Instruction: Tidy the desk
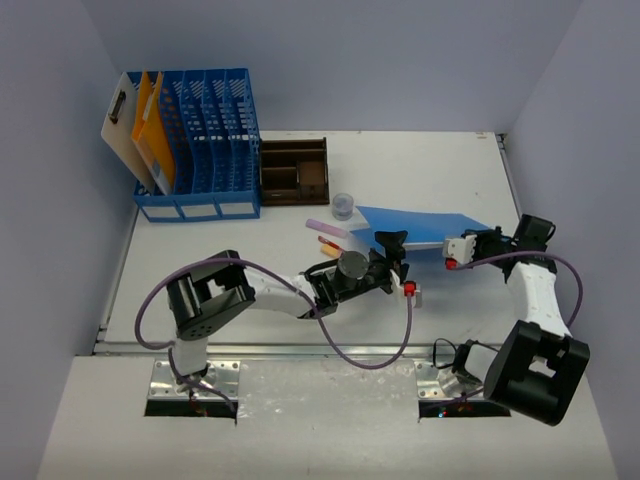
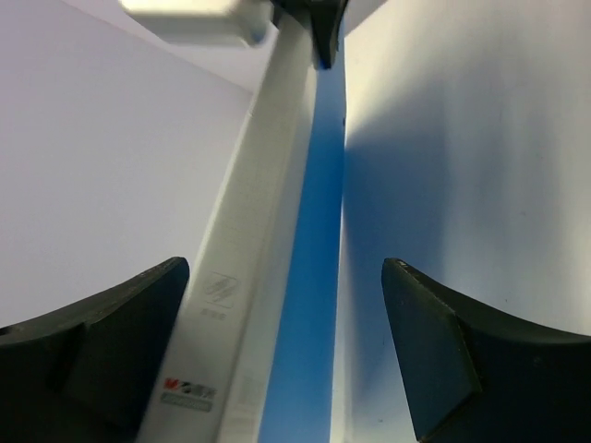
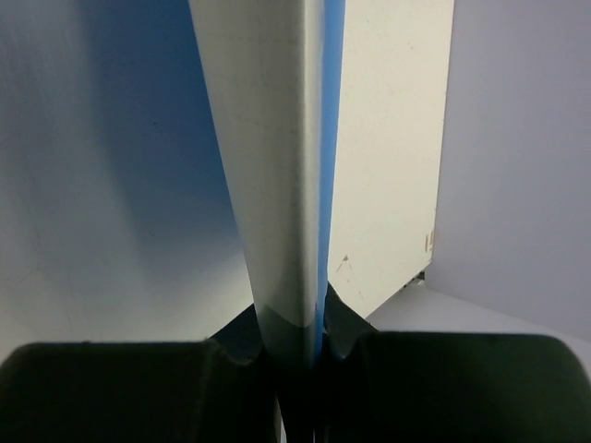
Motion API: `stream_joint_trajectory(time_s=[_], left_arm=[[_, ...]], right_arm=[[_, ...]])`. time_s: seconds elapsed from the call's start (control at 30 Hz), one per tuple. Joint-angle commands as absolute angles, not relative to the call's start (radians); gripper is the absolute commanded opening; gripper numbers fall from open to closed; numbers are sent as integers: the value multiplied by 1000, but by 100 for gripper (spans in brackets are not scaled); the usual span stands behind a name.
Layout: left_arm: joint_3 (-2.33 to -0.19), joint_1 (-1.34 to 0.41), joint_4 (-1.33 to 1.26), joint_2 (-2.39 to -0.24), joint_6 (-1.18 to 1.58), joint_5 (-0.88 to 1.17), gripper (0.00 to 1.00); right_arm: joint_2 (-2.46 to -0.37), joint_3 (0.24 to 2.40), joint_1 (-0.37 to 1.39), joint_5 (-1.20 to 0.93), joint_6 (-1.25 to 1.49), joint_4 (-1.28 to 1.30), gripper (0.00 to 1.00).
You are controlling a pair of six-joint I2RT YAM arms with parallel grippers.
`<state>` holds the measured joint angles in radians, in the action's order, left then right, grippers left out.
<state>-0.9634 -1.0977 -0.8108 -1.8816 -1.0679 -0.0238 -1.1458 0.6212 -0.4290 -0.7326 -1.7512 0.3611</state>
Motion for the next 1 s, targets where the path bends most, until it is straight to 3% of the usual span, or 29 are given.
stream_joint_trajectory(time_s=[0.0, 0.27, 0.4, 0.6, 0.77, 0.97], left_arm=[[-957, -1121, -842, -1792, -1043, -48, 84], [-930, -1140, -796, -1685, -942, -58, 86], [-939, -1140, -677, -1525, -801, -90, 86], [-1097, -1132, -338, -1329, -533, -153, 93], [-1248, -1086, -148, -1296, -359, -180, 97], [-1342, -927, 1, -1318, -132, -35, 97]], right_arm=[[-1134, 598, -423, -747, -1707, 256, 1], [-1121, 525, -423, -781, -1605, -58, 1], [-1106, 465, -423, -802, -1559, -244, 1], [-1054, 465, -426, -799, -1554, -429, 1], [-993, 410, -426, -867, -1574, -656, 1], [-943, 316, -426, -995, -1546, -1006, 1]])
